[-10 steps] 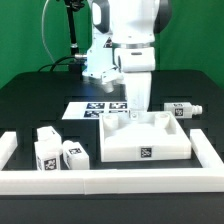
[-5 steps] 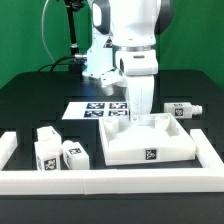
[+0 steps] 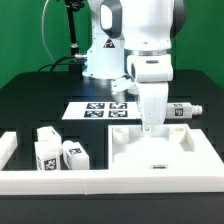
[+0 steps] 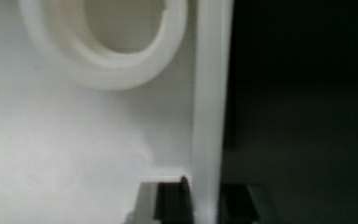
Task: Assemble one leg
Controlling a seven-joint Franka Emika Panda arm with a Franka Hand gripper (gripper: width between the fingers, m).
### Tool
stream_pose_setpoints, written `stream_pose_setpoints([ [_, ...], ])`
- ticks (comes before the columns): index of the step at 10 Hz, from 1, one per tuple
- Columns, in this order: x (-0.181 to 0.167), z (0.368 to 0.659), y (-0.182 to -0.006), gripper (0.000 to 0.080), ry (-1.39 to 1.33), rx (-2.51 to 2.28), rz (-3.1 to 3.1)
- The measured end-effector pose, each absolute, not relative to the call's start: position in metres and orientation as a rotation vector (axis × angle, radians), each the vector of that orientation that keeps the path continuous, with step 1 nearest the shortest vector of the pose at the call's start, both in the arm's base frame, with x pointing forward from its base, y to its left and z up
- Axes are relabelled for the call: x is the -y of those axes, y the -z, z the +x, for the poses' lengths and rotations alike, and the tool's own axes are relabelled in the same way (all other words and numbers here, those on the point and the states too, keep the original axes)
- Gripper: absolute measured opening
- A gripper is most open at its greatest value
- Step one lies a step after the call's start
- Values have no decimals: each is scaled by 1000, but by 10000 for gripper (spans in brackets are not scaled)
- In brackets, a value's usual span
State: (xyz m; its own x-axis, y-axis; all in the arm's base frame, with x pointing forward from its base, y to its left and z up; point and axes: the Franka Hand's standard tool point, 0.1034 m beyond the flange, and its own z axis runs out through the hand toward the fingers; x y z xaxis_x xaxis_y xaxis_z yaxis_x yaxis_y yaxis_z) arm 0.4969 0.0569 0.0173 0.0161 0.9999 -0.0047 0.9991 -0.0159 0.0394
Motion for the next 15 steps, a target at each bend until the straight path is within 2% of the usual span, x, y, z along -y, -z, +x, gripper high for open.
stream_pose_setpoints([
  [3,-56,497,-17,54,-19,-2159,2245],
  [4,-56,497,-17,116,-19,-2159,2245],
  [5,-56,497,-17,116,-19,-2159,2245],
  [7,-56,497,-17,505,-19,-2160,2245],
  [8,-56,497,-17,505,-19,-2160,2245],
  [9,-56,497,-17,624,-19,-2160,2245],
  [10,-57,497,-19,624,-11,-2127,2276],
  [11,-57,495,-31,644,11,-2042,2343],
  [14,-74,477,-79,648,-49,-1764,2500],
  [15,-84,465,-76,648,-38,-1708,2547],
])
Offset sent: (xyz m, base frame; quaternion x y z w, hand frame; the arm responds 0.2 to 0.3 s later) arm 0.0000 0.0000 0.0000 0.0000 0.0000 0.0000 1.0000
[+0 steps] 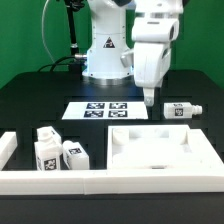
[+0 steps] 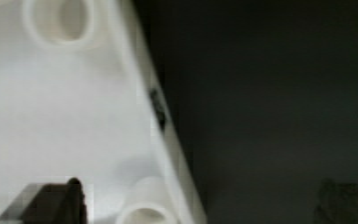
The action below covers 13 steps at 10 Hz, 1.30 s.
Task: Assemble one leg
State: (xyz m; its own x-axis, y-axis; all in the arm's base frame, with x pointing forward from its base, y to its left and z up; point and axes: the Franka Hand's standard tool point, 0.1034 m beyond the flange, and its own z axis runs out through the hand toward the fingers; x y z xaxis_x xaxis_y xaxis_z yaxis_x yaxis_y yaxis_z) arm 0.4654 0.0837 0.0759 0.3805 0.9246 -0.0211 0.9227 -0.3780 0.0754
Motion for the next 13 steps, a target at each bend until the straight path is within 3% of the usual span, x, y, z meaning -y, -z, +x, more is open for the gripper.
stream_pose_setpoints([
  [2,-78,455,-62,648,-47,-1752,2536],
  [5,-79,454,-61,648,-47,-1788,2510],
  [7,-77,439,-57,648,-13,-2054,2308],
  [9,-83,434,-65,648,-17,-2242,2110],
  [13,-91,422,-61,648,45,-2138,2206],
])
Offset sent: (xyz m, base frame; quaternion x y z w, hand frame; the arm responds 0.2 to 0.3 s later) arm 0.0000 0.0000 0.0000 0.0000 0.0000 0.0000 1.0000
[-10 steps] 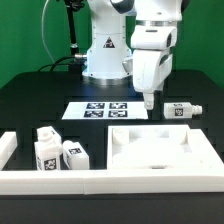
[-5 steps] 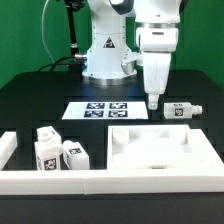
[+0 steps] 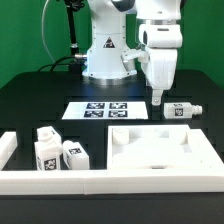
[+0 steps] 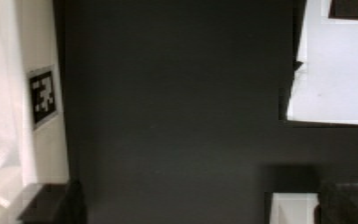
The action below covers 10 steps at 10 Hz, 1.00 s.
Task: Assemble one leg
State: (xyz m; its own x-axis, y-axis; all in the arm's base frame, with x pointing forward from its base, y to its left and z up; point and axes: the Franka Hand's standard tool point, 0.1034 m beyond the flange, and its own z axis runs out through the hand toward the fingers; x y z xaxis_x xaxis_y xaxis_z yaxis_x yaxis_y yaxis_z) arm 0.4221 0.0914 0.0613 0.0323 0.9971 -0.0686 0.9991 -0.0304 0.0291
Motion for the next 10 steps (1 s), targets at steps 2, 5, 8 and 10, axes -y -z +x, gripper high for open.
stream_pose_setpoints([
  [2,-108,410,-60,648,116,-2179,2140],
  [5,-123,398,-64,648,172,-2239,2021],
  [8,-120,398,-63,648,176,-2242,2028],
  [10,-117,390,-58,648,254,-2292,2020],
])
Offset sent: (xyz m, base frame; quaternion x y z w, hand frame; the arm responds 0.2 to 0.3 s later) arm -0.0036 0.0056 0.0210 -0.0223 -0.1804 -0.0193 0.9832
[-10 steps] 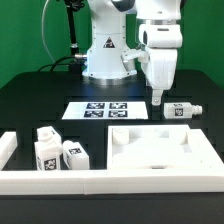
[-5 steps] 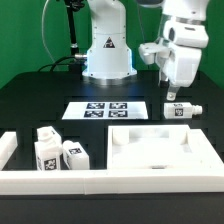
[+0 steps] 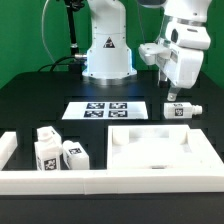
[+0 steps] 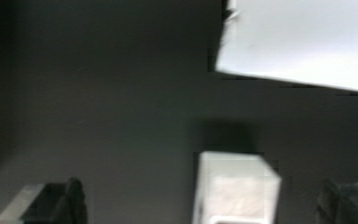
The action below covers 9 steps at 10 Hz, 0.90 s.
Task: Assemble one leg
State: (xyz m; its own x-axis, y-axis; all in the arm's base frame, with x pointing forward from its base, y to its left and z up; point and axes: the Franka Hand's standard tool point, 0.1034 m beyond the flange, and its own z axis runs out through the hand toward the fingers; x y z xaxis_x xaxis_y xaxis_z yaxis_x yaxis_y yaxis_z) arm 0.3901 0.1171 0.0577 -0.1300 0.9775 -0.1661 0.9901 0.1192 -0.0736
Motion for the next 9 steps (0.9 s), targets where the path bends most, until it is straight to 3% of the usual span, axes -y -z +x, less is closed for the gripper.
stream_pose_setpoints([
  [4,-102,393,-58,648,48,-2039,2375],
  [9,-100,393,-58,648,42,-1950,2443],
])
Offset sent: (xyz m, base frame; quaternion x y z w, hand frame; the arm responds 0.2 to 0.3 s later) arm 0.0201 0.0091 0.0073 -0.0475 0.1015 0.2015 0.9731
